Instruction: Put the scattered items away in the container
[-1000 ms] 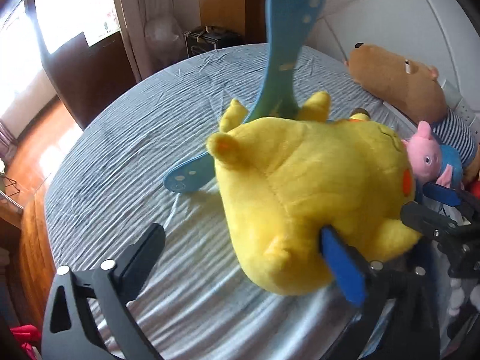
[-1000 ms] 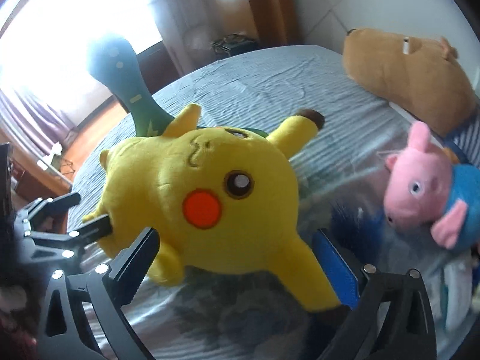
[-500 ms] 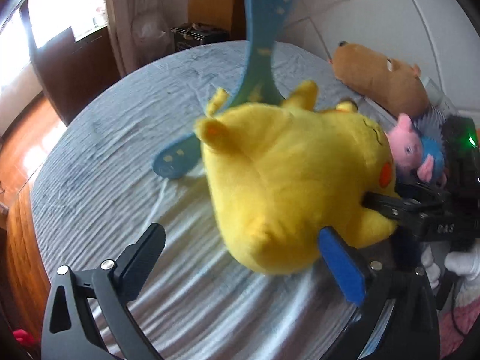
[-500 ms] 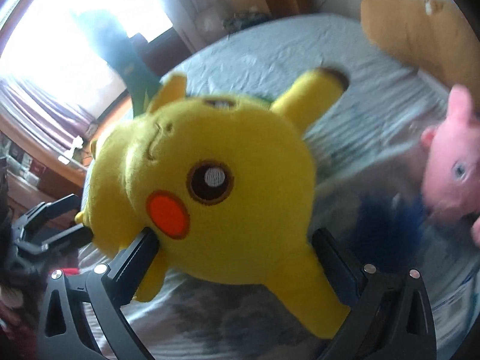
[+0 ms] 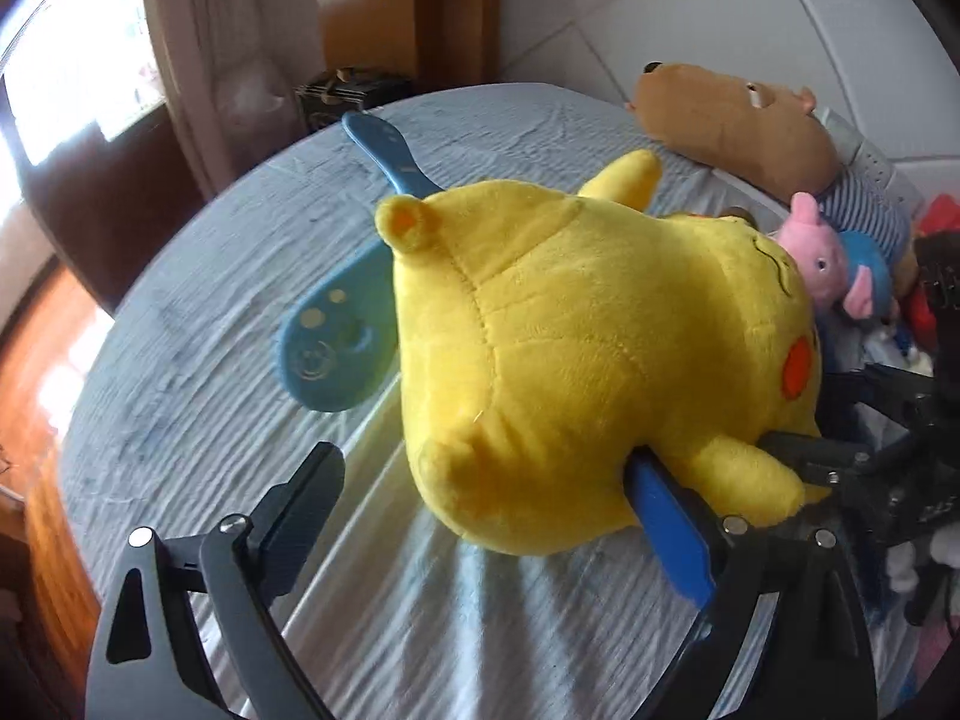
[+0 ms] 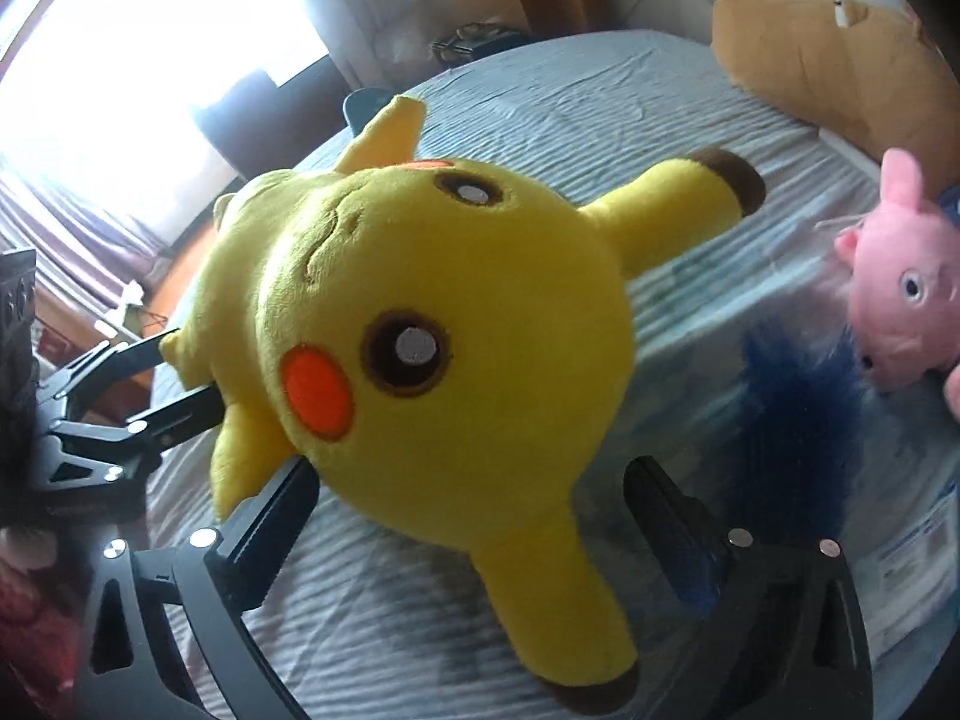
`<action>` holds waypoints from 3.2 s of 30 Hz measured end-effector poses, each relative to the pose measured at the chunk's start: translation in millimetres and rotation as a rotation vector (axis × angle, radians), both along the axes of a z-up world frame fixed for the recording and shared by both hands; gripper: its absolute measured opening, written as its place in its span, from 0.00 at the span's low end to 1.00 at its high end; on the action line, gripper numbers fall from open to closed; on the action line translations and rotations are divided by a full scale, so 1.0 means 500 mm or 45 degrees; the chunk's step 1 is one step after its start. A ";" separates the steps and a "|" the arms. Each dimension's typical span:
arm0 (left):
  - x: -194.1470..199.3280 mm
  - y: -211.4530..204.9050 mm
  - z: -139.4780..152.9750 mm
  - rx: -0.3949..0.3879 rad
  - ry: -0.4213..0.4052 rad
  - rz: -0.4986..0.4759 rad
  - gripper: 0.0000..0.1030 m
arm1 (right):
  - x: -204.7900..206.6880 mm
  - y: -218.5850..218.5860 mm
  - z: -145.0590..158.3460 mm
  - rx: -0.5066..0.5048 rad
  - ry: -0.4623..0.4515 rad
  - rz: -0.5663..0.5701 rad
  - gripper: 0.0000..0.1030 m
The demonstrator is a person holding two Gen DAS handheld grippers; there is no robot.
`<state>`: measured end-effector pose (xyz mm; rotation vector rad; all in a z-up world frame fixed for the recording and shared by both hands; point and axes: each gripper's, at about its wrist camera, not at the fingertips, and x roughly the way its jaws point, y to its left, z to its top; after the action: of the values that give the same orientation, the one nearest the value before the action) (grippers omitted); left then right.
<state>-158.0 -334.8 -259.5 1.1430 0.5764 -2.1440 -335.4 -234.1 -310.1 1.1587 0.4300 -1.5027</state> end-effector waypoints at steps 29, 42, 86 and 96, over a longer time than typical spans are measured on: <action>-0.015 0.036 0.021 -0.132 0.130 -0.118 0.55 | 0.035 0.009 0.008 -0.147 0.095 -0.033 0.76; 0.147 0.094 0.056 0.000 -0.063 -0.221 0.54 | 0.219 0.173 0.053 -0.027 -0.102 -0.070 0.71; 0.053 0.020 -0.027 0.170 0.143 -0.436 1.00 | 0.101 0.143 -0.046 -0.163 -0.390 -0.558 1.00; 0.086 0.053 0.014 0.100 0.165 -0.427 0.80 | 0.162 0.135 0.009 -0.155 -0.144 -0.592 0.92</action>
<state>-114.8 -308.3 -252.6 1.2197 0.5619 -2.5152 -254.5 -166.3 -305.7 1.2951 -0.0151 -1.8193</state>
